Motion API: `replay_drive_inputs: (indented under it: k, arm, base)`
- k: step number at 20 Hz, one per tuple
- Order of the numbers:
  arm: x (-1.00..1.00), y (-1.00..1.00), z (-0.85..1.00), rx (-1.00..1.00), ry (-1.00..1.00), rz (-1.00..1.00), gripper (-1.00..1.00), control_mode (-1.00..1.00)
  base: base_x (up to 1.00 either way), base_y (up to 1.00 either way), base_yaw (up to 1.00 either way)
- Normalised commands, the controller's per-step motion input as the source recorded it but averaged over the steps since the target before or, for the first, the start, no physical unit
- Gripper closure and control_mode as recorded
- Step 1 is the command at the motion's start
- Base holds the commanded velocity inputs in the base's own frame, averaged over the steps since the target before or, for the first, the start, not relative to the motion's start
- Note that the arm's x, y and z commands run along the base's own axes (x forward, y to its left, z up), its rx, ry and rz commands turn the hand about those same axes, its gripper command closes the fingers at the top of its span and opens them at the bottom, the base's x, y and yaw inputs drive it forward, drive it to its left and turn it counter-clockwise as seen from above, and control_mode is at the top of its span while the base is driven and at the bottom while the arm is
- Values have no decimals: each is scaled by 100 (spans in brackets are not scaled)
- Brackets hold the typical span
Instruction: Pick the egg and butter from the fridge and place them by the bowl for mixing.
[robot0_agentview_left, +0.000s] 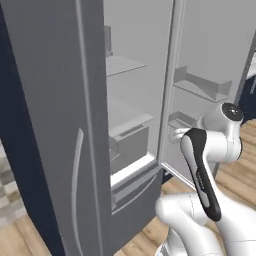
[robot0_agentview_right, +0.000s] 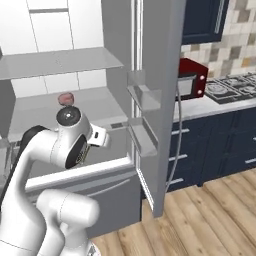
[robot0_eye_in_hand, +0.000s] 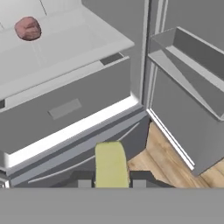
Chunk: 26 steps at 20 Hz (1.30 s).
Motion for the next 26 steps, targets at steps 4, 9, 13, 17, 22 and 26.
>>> replay_drive_inputs:
  k: [4,9,13,17,22,26]
  arm:
    - [0,0,0,0,0,0,100,100]
    - [0,0,0,0,0,0,100,100]
    - [0,0,0,0,0,0,100,100]
    - [0,0,0,0,0,0,100,100]
    - [0,0,0,0,0,0,100,100]
    - [0,0,0,0,0,0,100,100]
  base:
    - [-60,26,-36]
    - [-59,44,-30]
    - [-68,39,-15]
    - [-53,18,-35]
    - [-30,14,-61]
    - [-32,0,-53]
